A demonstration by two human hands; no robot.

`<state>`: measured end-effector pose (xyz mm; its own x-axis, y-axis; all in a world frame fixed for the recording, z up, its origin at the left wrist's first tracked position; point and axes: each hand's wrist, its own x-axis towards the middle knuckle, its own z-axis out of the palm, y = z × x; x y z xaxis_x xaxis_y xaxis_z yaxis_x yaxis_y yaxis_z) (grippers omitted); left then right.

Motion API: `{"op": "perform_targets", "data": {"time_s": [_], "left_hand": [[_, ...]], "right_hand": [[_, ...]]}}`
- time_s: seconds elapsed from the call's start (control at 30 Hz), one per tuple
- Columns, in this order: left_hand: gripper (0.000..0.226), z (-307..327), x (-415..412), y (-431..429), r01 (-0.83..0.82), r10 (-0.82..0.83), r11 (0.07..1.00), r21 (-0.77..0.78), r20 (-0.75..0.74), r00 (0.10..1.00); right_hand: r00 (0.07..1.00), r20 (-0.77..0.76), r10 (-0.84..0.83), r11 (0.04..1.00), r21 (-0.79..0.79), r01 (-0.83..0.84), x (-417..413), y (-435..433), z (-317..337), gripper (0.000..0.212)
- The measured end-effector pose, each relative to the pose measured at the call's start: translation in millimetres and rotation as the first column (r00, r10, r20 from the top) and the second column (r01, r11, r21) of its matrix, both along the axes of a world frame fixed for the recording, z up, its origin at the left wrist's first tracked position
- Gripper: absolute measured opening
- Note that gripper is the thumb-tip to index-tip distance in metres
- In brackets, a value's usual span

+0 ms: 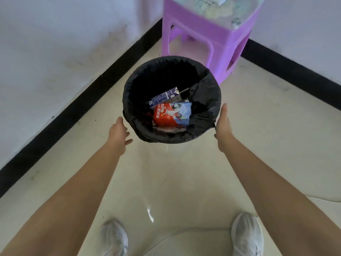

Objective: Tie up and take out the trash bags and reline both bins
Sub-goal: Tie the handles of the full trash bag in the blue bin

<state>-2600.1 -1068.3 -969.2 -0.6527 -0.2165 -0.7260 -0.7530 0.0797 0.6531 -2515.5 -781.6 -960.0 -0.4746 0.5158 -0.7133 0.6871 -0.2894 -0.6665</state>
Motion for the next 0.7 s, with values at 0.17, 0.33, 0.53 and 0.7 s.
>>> {"op": "perform_targets", "data": {"time_s": [0.17,0.33,0.53,0.7], "left_hand": [[0.056,-41.2,-29.9,-4.3,0.039,-0.021,0.923,0.383,-0.052,0.998],[0.027,0.1,-31.5,-6.5,-0.032,0.070,0.952,0.304,-0.113,0.991],[0.007,58.1,-53.0,3.1,-0.132,0.154,0.988,0.084,-0.398,0.904],[0.013,98.5,-40.0,52.6,0.246,-0.280,0.958,-0.149,-0.680,0.678]], "right_hand": [[0.988,-0.153,-0.031,0.972,-0.236,-0.007,-17.2,11.4,-41.6,0.078],[0.942,-0.309,-0.130,0.869,-0.494,-0.042,-20.0,28.5,-14.8,0.093],[0.917,-0.370,0.148,0.950,-0.206,-0.236,-36.4,29.1,30.8,0.063],[0.936,-0.335,0.107,0.994,0.031,-0.102,-41.8,15.0,20.0,0.025]]}}
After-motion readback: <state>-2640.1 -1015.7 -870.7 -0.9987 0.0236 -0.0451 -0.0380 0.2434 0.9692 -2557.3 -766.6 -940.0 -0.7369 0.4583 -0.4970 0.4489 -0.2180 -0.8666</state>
